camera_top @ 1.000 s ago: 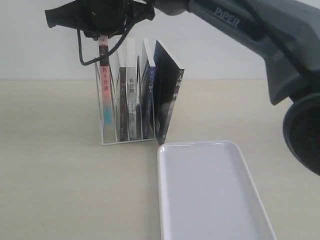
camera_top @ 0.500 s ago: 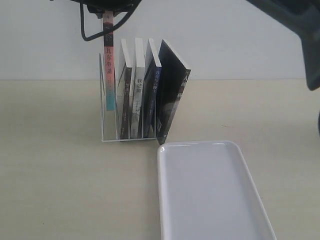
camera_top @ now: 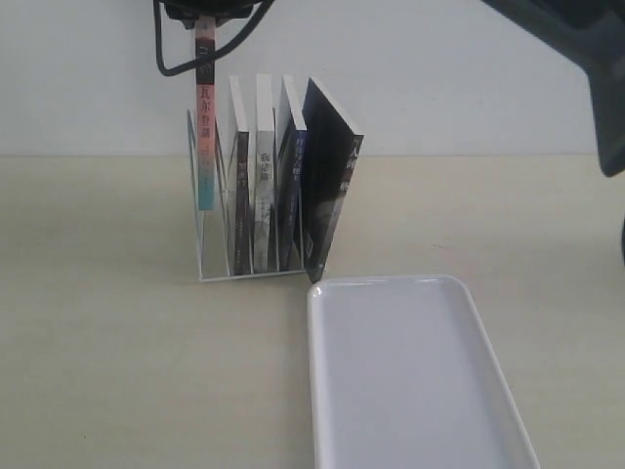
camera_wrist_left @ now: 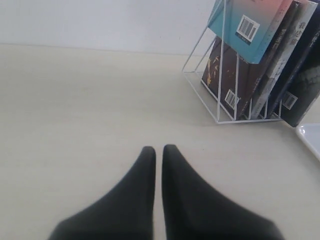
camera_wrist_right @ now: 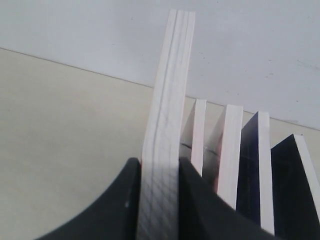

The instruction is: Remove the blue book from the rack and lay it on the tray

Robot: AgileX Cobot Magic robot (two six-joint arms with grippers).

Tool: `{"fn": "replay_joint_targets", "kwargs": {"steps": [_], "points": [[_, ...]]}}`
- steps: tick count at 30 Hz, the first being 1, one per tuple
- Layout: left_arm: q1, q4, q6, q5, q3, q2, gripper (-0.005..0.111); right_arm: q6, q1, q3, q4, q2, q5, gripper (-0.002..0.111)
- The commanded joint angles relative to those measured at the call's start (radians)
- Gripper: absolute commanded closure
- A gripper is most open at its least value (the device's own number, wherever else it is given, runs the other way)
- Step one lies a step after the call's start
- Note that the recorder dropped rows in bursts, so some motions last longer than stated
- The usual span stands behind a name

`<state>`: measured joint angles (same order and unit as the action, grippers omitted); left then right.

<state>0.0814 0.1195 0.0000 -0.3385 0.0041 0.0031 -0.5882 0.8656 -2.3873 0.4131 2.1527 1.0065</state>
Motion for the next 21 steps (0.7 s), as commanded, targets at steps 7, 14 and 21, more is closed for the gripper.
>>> {"fn": "replay_joint_targets", "kwargs": {"steps": [7, 14, 21], "points": [[-0.001, -0.004, -0.006, 0.004, -0.004, -0.003, 0.103, -0.004, -0.007, -0.008, 0.044, -0.026, -0.052, 0.109], [-0.001, -0.004, -0.006, 0.004, -0.004, -0.003, 0.103, -0.011, -0.007, -0.008, 0.042, 0.005, -0.064, 0.109], [-0.001, -0.004, -0.006, 0.004, -0.004, -0.003, 0.103, -0.019, -0.007, -0.008, 0.049, 0.045, -0.082, 0.109]]}}
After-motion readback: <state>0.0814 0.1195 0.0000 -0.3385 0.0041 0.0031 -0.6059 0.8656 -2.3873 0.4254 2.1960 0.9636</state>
